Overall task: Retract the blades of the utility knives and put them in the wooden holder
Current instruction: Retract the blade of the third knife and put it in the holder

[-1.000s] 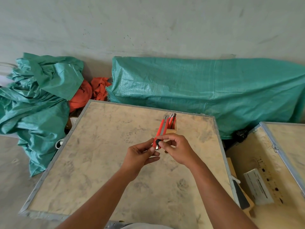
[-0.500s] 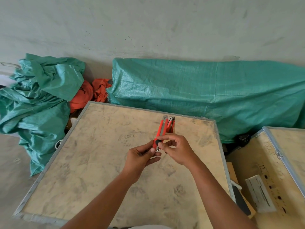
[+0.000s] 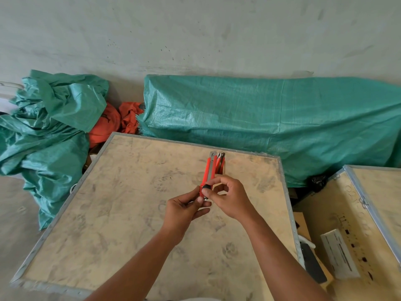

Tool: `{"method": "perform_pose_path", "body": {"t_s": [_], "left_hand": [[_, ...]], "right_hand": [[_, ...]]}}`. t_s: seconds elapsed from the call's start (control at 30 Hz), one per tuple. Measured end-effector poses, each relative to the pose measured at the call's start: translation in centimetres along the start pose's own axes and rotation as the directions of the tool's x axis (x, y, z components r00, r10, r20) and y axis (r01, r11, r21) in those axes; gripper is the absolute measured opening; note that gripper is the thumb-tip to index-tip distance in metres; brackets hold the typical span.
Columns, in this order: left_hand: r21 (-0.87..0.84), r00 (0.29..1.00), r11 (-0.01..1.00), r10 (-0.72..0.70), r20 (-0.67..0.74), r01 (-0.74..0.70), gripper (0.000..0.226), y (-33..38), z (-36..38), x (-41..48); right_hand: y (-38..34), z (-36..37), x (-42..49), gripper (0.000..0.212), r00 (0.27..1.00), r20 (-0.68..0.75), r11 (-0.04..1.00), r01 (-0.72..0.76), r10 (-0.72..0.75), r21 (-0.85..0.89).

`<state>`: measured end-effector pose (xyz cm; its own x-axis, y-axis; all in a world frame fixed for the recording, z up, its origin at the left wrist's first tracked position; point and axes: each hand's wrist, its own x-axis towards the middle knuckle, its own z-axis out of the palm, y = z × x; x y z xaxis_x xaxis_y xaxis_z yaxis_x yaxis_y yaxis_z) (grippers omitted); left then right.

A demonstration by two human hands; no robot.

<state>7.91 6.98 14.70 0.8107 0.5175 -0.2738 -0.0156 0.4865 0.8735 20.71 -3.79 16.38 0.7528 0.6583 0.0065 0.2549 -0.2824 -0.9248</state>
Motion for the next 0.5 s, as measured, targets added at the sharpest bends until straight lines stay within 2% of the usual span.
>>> {"method": "perform_pose_path", "body": {"t_s": [0.13,0.27,0.5], "left_hand": [[0.034,1.000,0.999,-0.002,0.012,0.002,0.030,-0.5,0.6,0.5],[0.040,1.000,0.999,-0.021,0.016,0.021,0.033,-1.0,0.9,1.6],[0.149,0.997,0.986,-0.075,-0.020,0.078,0.033,-1.4,1.5,6.0]], "right_hand": [[0.6,-0.4,0.1,0.029,0.996,-0.075,0.999,-0.050,0.049,-0.017],[1.5,-1.2,0.9,0.021,0.998,-0.024,0.995,-0.050,0.053,0.091],[4.1,-2.9,5.1,0.029,0.996,-0.042,0.996,-0.072,0.074,0.047]]}}
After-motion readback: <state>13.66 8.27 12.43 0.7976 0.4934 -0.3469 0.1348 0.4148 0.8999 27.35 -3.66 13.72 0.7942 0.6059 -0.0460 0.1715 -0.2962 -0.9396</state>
